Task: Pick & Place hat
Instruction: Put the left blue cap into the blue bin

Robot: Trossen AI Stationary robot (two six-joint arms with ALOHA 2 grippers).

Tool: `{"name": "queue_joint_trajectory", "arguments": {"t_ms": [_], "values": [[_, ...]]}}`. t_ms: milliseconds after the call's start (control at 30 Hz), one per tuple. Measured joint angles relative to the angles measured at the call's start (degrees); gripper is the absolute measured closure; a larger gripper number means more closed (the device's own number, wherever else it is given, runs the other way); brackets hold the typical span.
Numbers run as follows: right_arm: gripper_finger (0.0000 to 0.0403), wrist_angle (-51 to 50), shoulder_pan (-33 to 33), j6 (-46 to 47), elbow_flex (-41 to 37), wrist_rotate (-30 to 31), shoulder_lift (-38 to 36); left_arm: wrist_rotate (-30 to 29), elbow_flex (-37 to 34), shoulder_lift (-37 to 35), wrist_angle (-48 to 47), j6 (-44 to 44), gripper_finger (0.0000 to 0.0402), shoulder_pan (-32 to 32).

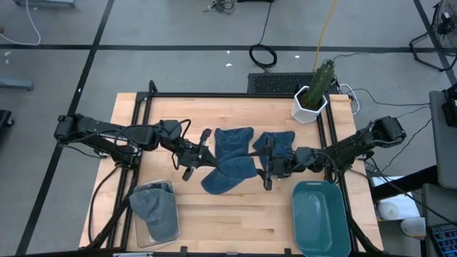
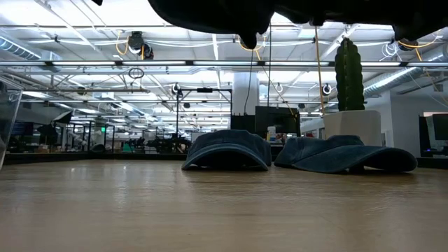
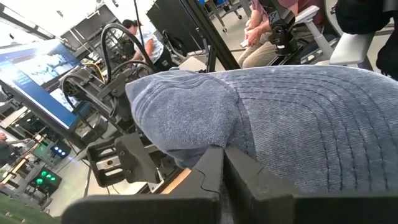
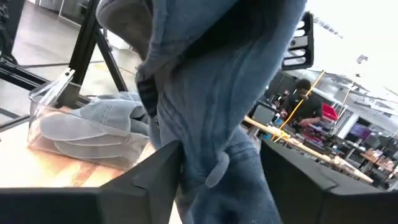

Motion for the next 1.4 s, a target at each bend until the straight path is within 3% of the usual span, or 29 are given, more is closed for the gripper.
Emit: {"name": "queue_joint_trajectory", "arguments": {"t_ms": [167,367,600,800,933,1100,1233,1400], "values": [[0.0262,0.2,-1.0,-2.9,0.0,-0.1,0.0,1.9,0.0,0.0,0.0,0.0,0.0398,0.0],[0.0385,3.2,-2.6,-8.9,0.2,-0.1,0.0,3.0,0.0,0.0,-0.2,0.0,0.0398,0.0],[0.0393,-0.2,-2.5,-17.0,5.0,-1.0,0.0,3.1,0.0,0.0,-2.0,0.0,0.0392,0.0],[0.0393,-1.4,-2.4,-27.0,8.9,7.0,-1.3,2.6,0.0,0.0,-5.8,-0.5,0.0395,0.0],[0.0393,-5.2,-2.4,-30.1,11.6,12.8,-2.8,2.7,0.0,0.0,-4.6,-6.1,0.0373,0.0],[0.0393,-8.7,-2.6,-30.3,14.3,16.0,-4.7,2.9,0.0,0.0,-1.0,-11.8,0.0347,-0.1],[0.0393,-12.0,-2.5,-29.3,15.5,15.6,-6.7,2.6,0.0,0.0,-0.6,-11.1,0.0336,-0.1],[0.0393,-30.1,-0.3,-20.6,19.3,14.7,-12.2,1.1,0.0,0.0,-0.7,-8.5,0.0335,-0.1]]}}
